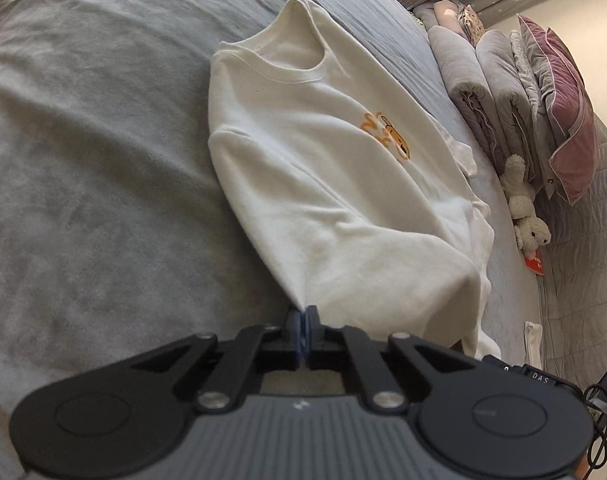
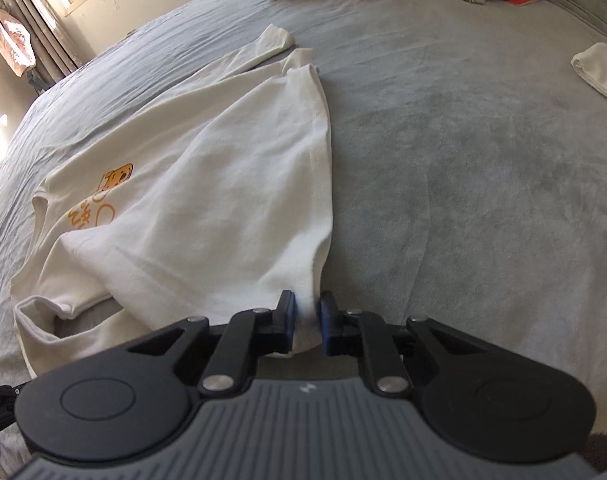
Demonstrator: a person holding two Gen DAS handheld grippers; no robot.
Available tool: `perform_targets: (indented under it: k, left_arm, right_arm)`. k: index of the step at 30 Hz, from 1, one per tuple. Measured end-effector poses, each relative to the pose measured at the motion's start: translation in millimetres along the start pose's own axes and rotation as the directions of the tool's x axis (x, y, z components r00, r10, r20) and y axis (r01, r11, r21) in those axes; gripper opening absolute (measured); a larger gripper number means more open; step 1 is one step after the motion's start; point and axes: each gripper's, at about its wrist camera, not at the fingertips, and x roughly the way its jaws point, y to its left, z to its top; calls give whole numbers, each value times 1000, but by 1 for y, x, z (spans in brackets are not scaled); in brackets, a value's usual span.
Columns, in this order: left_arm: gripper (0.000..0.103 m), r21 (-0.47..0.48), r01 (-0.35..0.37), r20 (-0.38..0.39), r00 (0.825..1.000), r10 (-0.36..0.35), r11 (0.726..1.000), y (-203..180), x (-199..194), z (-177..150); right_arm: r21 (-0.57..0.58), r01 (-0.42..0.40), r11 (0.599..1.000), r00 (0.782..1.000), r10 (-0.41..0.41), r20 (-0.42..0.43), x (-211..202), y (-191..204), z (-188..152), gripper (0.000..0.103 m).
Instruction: Fold clothes
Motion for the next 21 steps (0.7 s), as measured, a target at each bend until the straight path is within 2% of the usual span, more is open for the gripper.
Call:
perform_targets:
  k: [7,14,21]
  left_arm:
    - [1,-6,73,12,997,-73,997,-5,-37,0]
    - [1,24,105,4,994,-105,994,-4,-65,-7]
    - [0,50,3,-71,997,1,999,13,-45,-17]
  right_arm:
    - [-26,15,1000,992,-11,127,-27,-6,41,15]
    - [-19,53,998,983,-49,179,-19,-13,64,15]
    - [-10,103,995,988,-101,119,22,-22,67,15]
